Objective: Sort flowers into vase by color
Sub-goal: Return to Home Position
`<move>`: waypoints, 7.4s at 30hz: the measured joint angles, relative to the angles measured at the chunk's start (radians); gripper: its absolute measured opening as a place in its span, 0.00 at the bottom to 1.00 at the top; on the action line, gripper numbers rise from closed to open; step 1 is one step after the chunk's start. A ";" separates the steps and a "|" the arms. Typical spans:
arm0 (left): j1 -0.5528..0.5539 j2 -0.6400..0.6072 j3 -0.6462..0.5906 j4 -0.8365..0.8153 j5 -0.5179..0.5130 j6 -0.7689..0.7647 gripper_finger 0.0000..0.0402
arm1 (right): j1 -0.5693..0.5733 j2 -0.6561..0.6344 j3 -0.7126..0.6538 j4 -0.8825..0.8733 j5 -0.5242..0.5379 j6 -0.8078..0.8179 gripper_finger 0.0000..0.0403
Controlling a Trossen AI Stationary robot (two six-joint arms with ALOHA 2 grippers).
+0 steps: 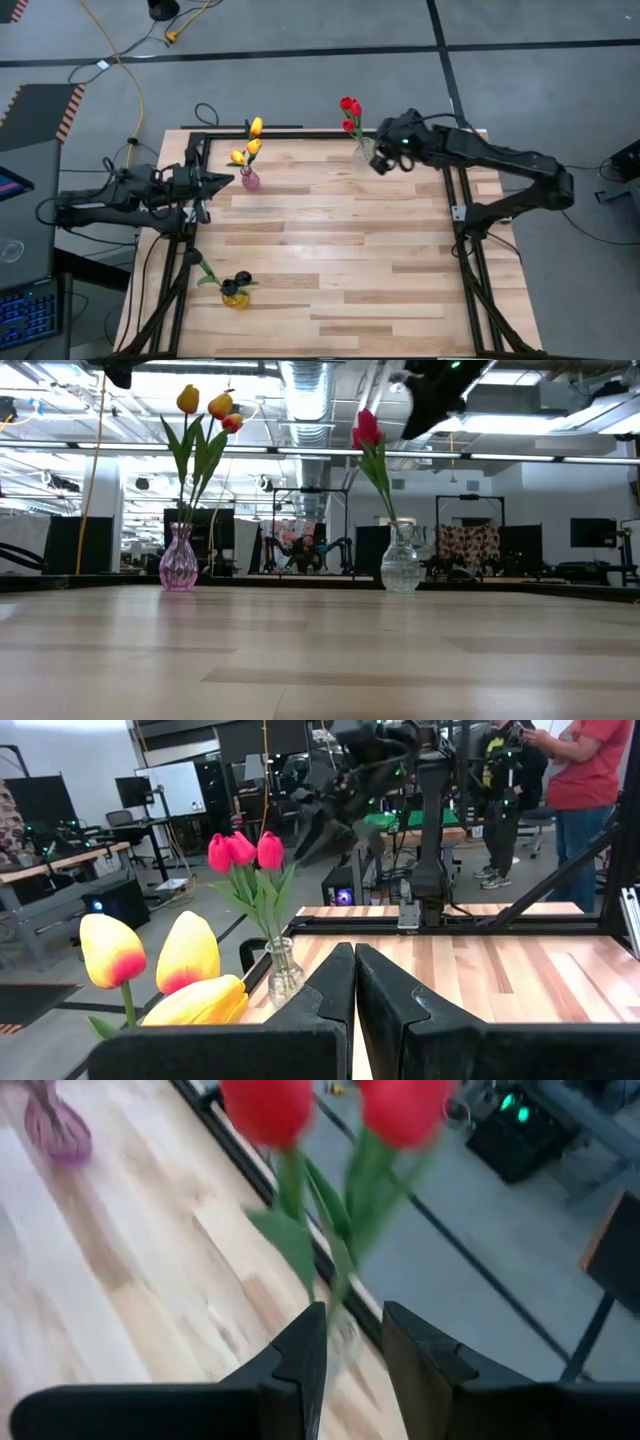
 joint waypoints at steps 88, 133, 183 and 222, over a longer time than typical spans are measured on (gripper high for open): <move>0.004 -0.340 -0.536 0.147 -0.036 0.044 0.00 | -0.126 -1.290 -1.268 0.650 -0.466 0.133 0.31; 0.011 -0.340 -0.552 0.162 -0.025 0.148 0.00 | 0.133 -1.262 -1.269 0.656 -0.418 0.062 0.31; 0.146 -0.330 -0.603 0.287 0.254 0.148 0.00 | 0.133 -1.263 -1.269 0.661 -0.418 0.062 0.31; 0.146 -0.340 -0.604 0.287 0.254 0.148 0.00 | 0.133 -1.262 -1.269 0.660 -0.419 0.062 0.31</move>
